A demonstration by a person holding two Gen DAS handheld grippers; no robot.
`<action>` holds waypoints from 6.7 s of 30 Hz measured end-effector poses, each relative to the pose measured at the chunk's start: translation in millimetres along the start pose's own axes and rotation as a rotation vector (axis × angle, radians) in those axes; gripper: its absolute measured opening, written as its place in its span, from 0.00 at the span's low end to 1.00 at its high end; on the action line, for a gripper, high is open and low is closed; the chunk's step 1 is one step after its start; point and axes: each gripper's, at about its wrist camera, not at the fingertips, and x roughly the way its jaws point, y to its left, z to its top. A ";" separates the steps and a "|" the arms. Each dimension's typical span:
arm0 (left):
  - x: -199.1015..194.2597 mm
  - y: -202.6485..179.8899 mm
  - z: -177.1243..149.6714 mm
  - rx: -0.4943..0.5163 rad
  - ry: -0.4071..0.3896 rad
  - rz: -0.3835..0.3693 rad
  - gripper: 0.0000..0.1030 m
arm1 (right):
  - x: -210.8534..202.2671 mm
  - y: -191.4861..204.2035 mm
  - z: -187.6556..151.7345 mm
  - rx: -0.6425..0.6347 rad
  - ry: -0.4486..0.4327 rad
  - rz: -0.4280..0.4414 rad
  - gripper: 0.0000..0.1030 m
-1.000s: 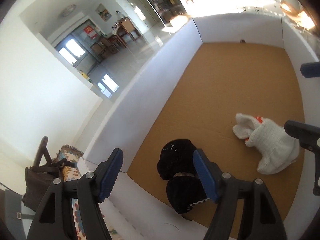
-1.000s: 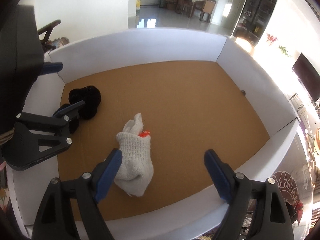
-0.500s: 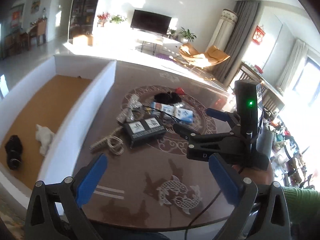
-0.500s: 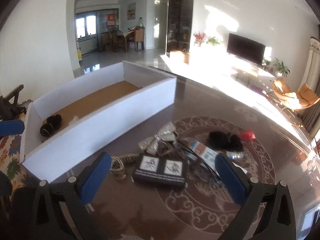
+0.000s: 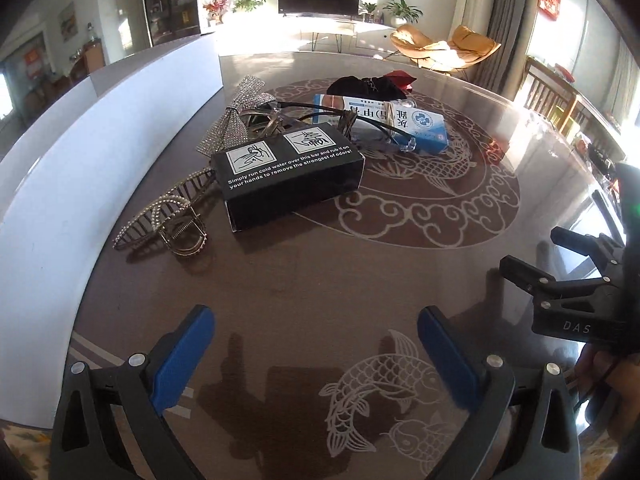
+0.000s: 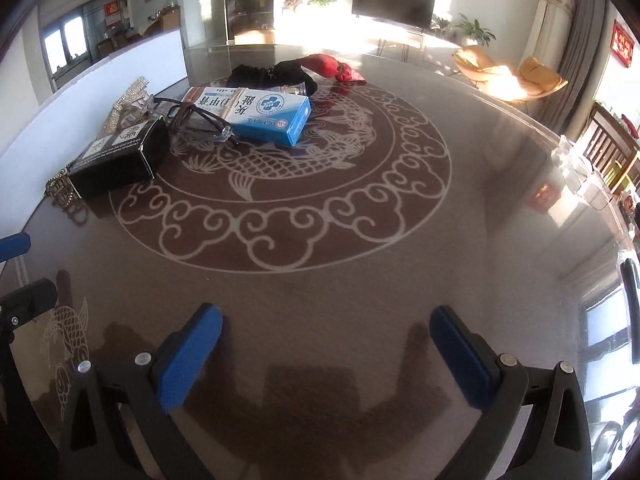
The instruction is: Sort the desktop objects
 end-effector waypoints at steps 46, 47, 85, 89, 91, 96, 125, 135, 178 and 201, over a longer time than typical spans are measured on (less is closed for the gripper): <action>27.3 7.8 -1.9 -0.012 0.036 0.055 1.00 | 1.2 -2.2 -3.3 0.040 -0.011 0.023 1.00; 27.1 7.7 -2.2 -0.012 0.034 0.055 1.00 | 1.2 -2.2 -3.3 0.041 -0.011 0.023 1.00; 26.0 8.2 -2.8 -0.016 0.030 0.055 1.00 | 1.4 -2.1 -3.2 0.041 -0.012 0.023 1.00; 26.1 8.2 -2.7 -0.016 0.030 0.054 1.00 | 1.3 -2.0 -3.2 0.041 -0.012 0.023 1.00; 26.1 8.2 -2.7 -0.016 0.030 0.054 1.00 | 0.9 -1.9 -3.3 0.040 -0.012 0.023 1.00; 26.0 8.5 -2.8 -0.016 0.030 0.054 1.00 | 1.2 -1.9 -3.1 0.041 -0.012 0.023 1.00; 24.0 10.9 -3.6 -0.037 0.040 0.067 1.00 | 1.3 -1.9 -3.1 0.041 -0.012 0.023 1.00; -4.0 70.9 13.3 -0.243 -0.147 0.184 1.00 | 1.0 -2.1 -3.3 0.041 -0.012 0.024 1.00; 23.1 61.3 22.8 -0.054 0.003 -0.026 0.41 | 2.7 -3.7 -1.5 0.058 -0.030 0.067 1.00; 38.1 56.5 23.7 -0.047 0.006 0.088 1.00 | 5.6 -2.2 -0.5 0.046 -0.012 0.020 1.00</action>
